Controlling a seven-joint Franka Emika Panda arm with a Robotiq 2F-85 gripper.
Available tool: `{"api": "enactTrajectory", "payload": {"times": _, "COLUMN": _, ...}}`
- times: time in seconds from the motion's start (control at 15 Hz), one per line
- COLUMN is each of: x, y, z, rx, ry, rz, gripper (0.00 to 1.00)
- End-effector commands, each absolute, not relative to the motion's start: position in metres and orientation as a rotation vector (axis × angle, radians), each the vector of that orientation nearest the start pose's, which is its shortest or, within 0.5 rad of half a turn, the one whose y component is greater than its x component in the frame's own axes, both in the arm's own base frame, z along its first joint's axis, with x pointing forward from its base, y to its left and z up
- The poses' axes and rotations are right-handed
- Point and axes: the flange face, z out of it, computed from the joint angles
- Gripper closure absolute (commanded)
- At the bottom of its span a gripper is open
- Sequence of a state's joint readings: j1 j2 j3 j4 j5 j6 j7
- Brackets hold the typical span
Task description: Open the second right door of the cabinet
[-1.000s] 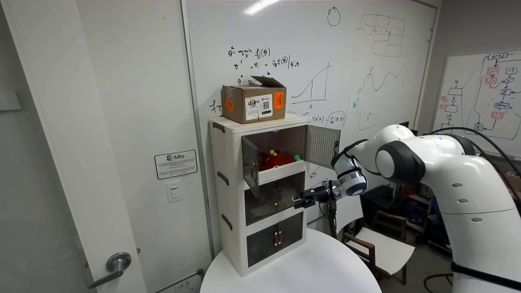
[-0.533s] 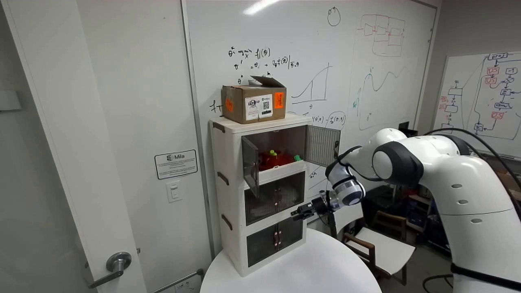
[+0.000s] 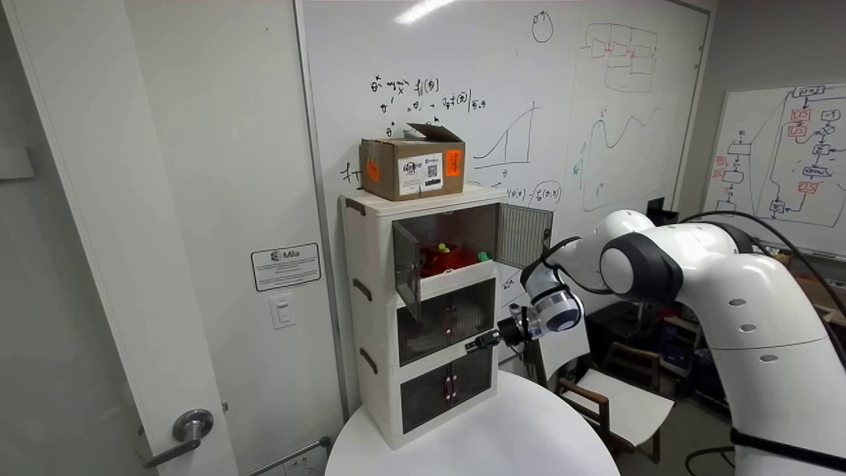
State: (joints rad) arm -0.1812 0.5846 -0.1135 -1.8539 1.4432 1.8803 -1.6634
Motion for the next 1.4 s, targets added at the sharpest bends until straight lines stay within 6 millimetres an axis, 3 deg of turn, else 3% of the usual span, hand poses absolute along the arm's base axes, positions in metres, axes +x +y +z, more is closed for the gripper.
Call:
{"api": "enactTrajectory", "payload": {"times": 0.0, "x": 0.638, "y": -0.128, "z": 0.221, "rx": -1.986, "ry": -0.483, "rz": -0.91, "gripper": 0.0}}
{"api": "enactTrajectory", "payload": {"times": 0.33, "x": 0.658, "y": -0.146, "z": 0.23, "rx": -2.001, "ry": -0.496, "rz": -1.012, "gripper": 0.0}}
{"api": "enactTrajectory", "payload": {"times": 1.33, "x": 0.7, "y": -0.132, "z": 0.237, "rx": -2.048, "ry": -0.633, "rz": -1.132, "gripper": 0.0}}
